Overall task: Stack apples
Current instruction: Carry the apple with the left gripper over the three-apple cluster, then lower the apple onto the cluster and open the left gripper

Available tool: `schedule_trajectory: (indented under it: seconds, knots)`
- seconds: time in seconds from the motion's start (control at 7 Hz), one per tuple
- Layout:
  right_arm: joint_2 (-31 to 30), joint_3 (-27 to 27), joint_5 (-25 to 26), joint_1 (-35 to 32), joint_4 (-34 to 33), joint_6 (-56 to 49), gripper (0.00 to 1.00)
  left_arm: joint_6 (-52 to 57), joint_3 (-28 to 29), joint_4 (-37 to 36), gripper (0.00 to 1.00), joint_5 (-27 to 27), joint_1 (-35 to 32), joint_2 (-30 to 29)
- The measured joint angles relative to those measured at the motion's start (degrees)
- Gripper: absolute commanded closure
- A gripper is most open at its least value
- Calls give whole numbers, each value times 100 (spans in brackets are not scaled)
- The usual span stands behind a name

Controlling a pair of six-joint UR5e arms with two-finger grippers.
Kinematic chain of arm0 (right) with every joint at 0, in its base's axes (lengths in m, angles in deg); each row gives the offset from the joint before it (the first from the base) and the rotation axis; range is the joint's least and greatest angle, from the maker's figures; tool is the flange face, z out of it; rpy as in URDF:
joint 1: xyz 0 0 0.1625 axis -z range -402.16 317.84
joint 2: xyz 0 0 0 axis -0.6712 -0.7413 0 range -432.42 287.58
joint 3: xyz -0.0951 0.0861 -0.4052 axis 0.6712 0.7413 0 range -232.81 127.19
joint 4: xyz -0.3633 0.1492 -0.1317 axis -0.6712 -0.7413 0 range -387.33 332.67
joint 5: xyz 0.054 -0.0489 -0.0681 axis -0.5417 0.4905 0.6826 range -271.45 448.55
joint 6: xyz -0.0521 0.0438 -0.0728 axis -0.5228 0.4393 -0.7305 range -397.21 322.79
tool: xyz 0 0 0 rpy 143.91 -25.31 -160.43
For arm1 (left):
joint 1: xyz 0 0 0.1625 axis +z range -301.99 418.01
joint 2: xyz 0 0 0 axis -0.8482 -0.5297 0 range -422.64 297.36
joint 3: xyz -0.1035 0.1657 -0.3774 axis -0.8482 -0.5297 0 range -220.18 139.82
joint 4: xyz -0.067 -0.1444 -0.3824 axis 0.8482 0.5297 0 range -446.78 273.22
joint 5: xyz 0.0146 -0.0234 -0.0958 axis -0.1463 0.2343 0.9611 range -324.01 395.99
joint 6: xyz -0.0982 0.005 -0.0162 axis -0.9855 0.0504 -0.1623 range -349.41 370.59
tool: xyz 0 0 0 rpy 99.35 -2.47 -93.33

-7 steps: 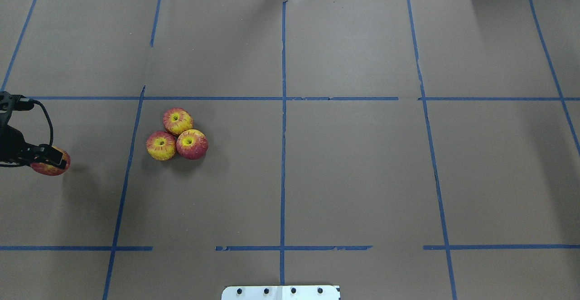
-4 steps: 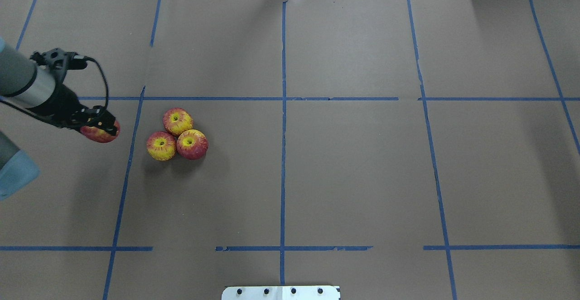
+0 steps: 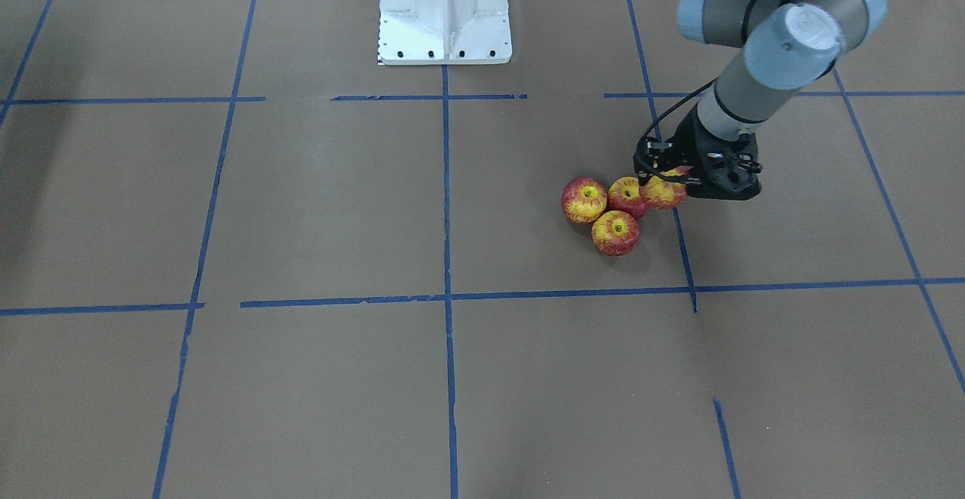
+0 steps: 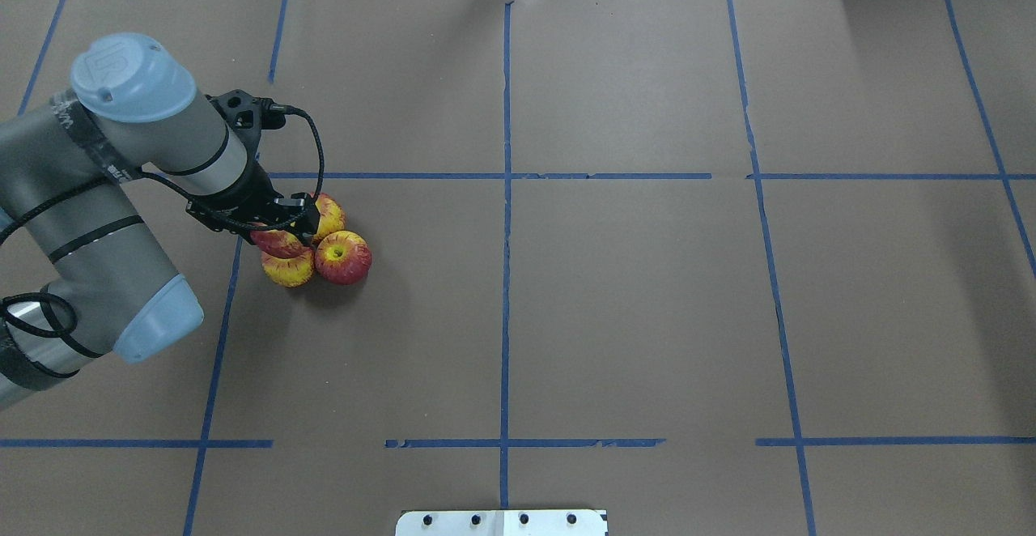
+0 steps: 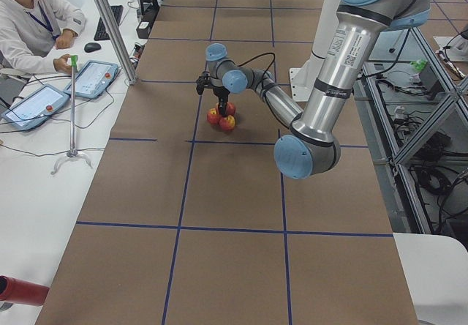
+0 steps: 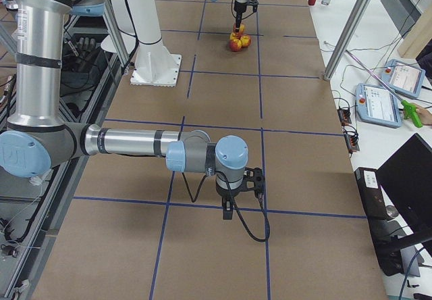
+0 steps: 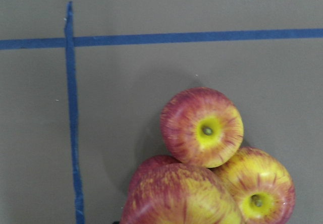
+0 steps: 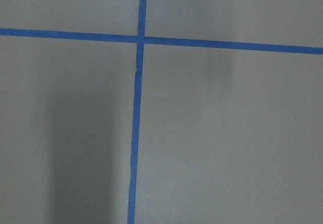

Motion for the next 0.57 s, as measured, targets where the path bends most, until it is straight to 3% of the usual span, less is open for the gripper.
schedule_trajectory:
  seconds: [0.43, 0.57]
  knots:
    - [0, 0, 0, 0, 0, 0, 0, -21, 164, -5, 100, -72, 102, -153]
    - [0, 0, 0, 0, 0, 0, 0, -24, 191, -3, 84, -69, 107, -172]
